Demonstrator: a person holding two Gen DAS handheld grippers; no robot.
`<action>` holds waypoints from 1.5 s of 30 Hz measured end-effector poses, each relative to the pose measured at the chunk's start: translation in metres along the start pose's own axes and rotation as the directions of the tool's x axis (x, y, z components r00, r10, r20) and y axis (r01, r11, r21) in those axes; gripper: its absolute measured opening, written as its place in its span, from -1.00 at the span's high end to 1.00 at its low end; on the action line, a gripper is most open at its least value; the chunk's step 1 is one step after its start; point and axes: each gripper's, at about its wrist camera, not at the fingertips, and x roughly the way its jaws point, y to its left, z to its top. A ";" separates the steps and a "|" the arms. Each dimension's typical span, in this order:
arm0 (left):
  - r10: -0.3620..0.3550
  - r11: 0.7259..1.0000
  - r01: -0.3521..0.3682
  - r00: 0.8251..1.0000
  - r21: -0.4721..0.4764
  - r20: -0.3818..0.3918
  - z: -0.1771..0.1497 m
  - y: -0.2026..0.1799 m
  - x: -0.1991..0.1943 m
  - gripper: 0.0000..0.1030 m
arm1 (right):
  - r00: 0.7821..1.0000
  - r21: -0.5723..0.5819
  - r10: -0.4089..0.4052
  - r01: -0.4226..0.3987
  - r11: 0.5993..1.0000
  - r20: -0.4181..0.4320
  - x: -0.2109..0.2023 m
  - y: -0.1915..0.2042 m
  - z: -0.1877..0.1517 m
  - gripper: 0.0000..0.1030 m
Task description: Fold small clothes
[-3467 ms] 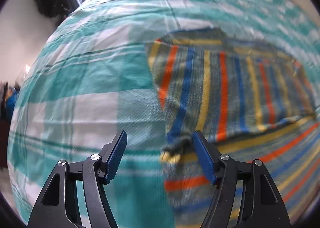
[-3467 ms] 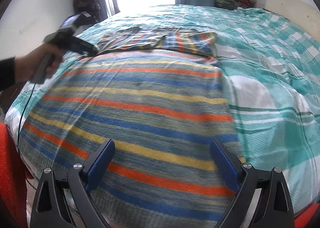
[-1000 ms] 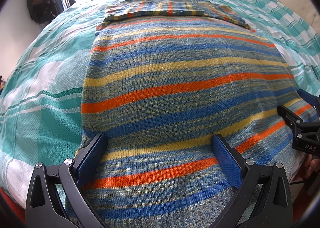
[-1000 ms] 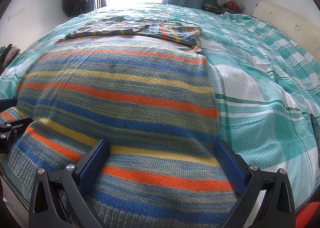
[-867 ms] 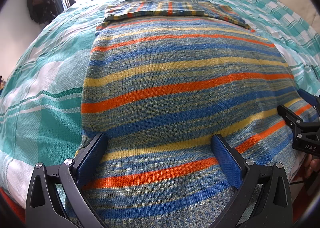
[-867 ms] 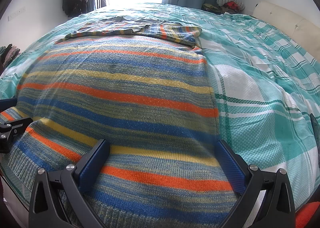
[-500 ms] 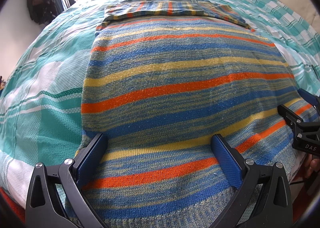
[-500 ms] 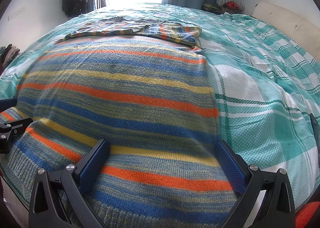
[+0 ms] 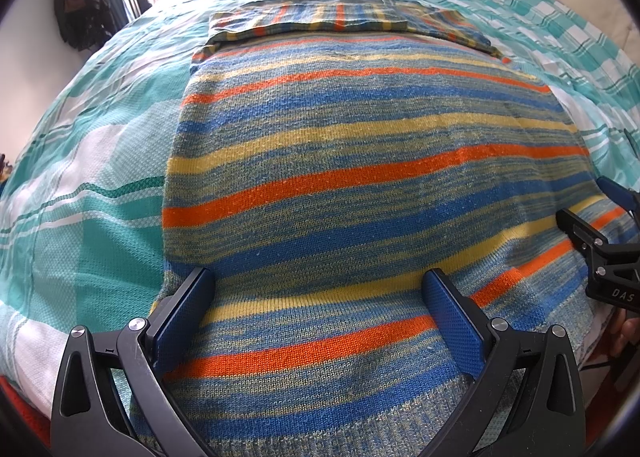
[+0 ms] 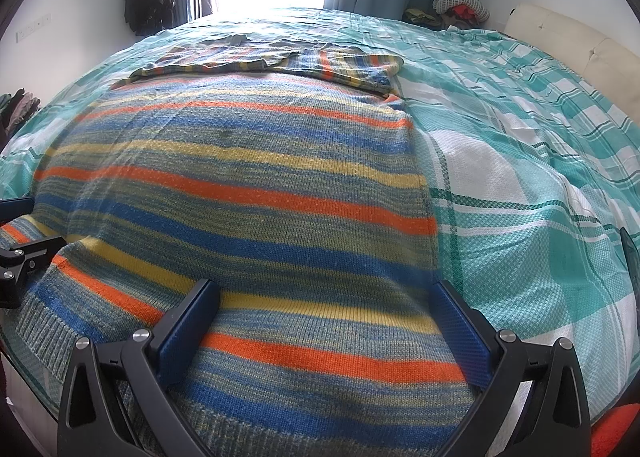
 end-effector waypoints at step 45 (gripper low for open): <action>-0.265 0.957 0.247 0.958 -0.154 -0.106 -0.018 0.080 -0.062 0.93 | 0.790 0.348 0.531 -0.426 0.835 -0.307 -0.039 -0.112 0.018 0.87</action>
